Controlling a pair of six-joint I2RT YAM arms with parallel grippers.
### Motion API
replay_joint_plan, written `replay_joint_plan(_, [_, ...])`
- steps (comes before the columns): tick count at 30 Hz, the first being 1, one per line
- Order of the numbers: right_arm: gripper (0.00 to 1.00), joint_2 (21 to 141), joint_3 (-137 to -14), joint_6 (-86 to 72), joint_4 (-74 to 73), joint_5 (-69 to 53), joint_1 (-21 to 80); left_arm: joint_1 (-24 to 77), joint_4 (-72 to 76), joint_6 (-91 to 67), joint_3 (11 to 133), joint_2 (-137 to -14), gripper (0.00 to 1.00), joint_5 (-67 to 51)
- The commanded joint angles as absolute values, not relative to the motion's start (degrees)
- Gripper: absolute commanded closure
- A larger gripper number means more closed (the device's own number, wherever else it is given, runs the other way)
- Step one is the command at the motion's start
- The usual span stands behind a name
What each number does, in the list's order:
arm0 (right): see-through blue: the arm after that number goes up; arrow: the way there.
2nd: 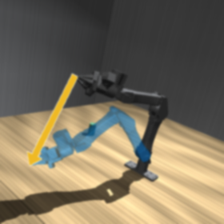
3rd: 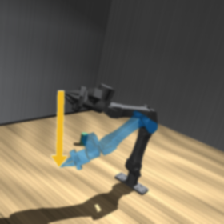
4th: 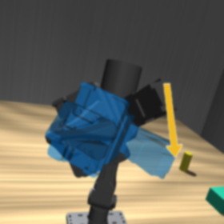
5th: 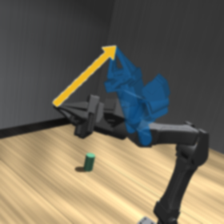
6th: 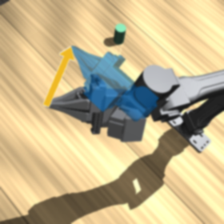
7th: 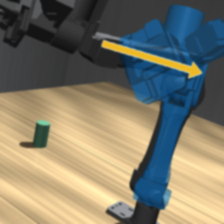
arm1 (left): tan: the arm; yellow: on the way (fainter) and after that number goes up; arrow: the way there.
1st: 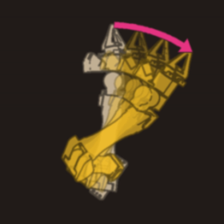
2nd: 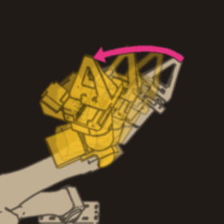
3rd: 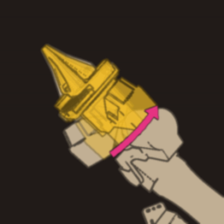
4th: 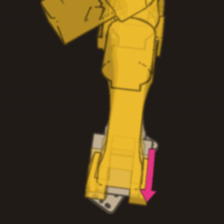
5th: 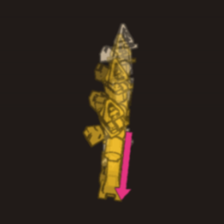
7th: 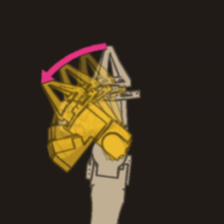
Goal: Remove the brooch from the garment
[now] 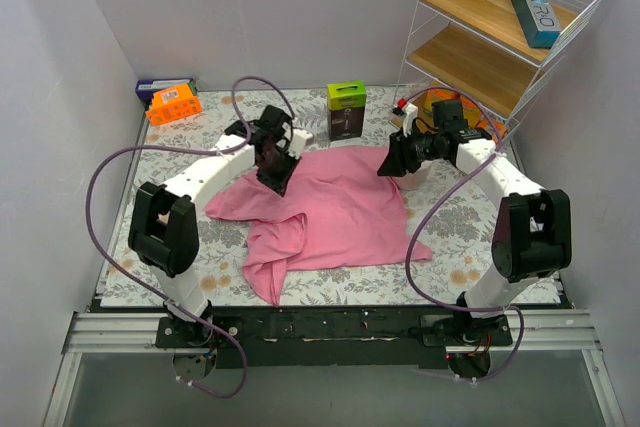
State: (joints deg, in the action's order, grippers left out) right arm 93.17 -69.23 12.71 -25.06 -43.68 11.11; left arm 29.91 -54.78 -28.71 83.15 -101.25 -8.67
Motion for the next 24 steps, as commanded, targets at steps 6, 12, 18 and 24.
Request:
replay_joint_plan(6, [0.56,97.0,-82.4,15.8,-30.1,-39.7,22.5,13.8,-52.3,-30.5,82.9,-90.9,1.00,-19.6])
replay_joint_plan(12, [0.57,104.0,-89.5,13.3,-34.8,-32.7,30.5,9.9,-51.1,-30.1,74.4,-79.7,1.00,-19.6])
replay_joint_plan(18, [0.56,110.5,-90.7,13.0,-34.0,-31.1,35.6,7.4,-52.2,-27.1,64.5,-69.9,1.00,-11.0])
replay_joint_plan(24, [0.57,119.0,-97.5,12.7,-36.0,-31.6,36.9,2.7,-56.3,-22.0,58.9,-64.6,1.00,-4.8])
